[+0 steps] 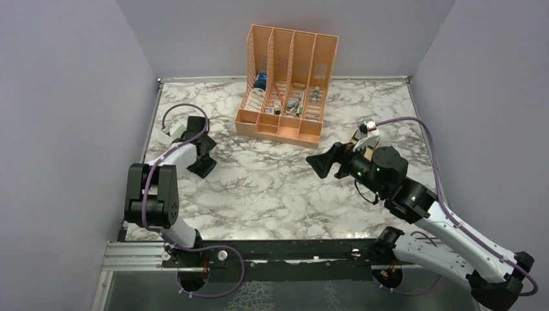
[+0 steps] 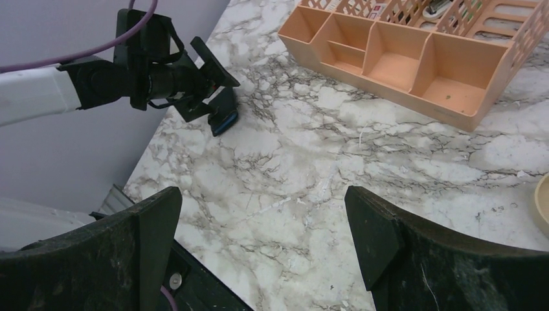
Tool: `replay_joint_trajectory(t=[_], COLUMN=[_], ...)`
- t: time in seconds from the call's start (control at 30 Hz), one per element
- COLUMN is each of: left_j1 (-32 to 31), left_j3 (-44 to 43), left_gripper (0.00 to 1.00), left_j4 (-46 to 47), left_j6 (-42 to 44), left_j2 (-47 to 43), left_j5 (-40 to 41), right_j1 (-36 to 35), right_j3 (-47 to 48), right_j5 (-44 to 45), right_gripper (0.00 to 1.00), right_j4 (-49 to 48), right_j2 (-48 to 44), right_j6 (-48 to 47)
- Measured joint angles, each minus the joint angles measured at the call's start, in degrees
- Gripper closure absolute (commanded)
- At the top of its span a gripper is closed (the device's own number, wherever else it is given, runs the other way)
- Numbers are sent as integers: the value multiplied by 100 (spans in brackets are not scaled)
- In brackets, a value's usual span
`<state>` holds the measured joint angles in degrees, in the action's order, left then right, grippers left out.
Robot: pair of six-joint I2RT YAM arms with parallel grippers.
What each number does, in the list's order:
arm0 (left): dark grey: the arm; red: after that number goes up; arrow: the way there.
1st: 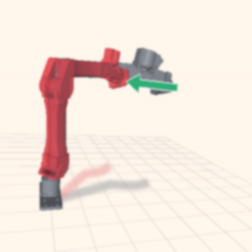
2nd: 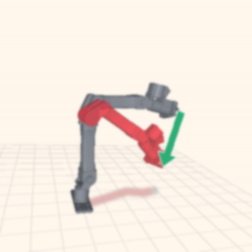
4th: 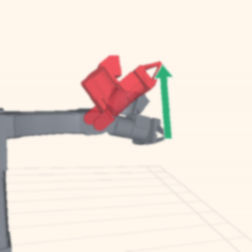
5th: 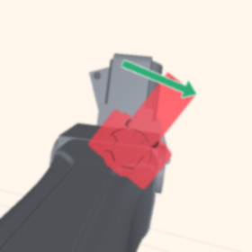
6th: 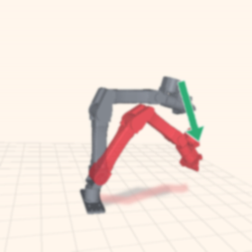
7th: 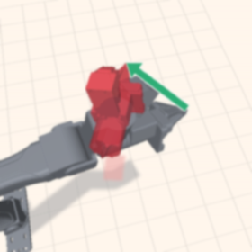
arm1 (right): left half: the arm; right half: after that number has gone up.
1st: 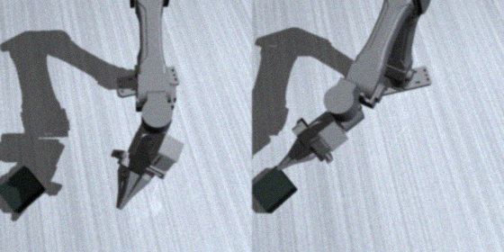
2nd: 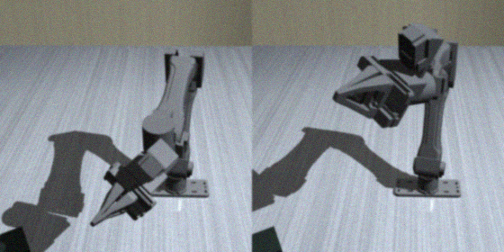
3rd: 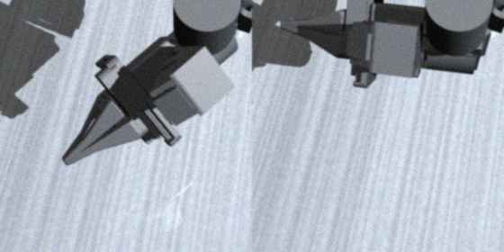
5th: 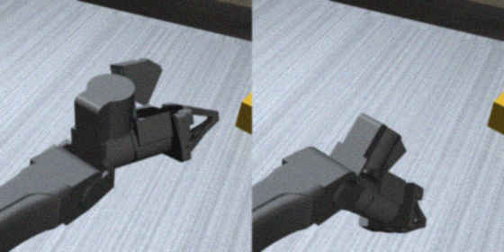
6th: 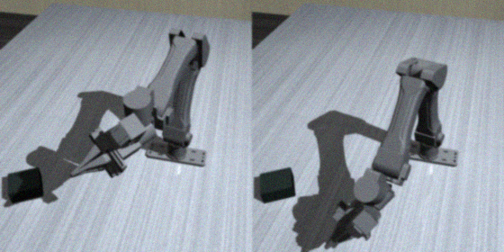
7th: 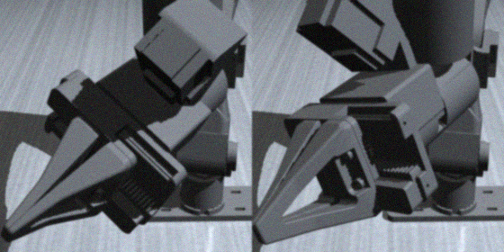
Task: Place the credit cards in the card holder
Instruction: Move the card holder to the center of the board.
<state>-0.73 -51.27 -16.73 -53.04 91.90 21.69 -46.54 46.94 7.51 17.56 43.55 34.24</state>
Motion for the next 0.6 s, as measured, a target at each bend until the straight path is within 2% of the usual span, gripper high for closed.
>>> replay_joint_trajectory(t=[0.27, 0.47, 0.6], left_j1=[-1023, -1235, -1233], left_j3=[157, 190, 192], left_gripper=[18, 24, 33], left_j4=[-4, -511, -925], left_j6=[-544, -907, -951], left_j2=[-225, -562, -872], left_j5=[-269, -413, -22], right_j1=[0, 0, 0], right_j3=[-72, -72, -72], right_j5=[208, 315, 323], right_gripper=[0, 1, 2], right_j4=[192, 243, 240], right_j2=[-111, -238, -256], right_j6=[-7, -7, -4])
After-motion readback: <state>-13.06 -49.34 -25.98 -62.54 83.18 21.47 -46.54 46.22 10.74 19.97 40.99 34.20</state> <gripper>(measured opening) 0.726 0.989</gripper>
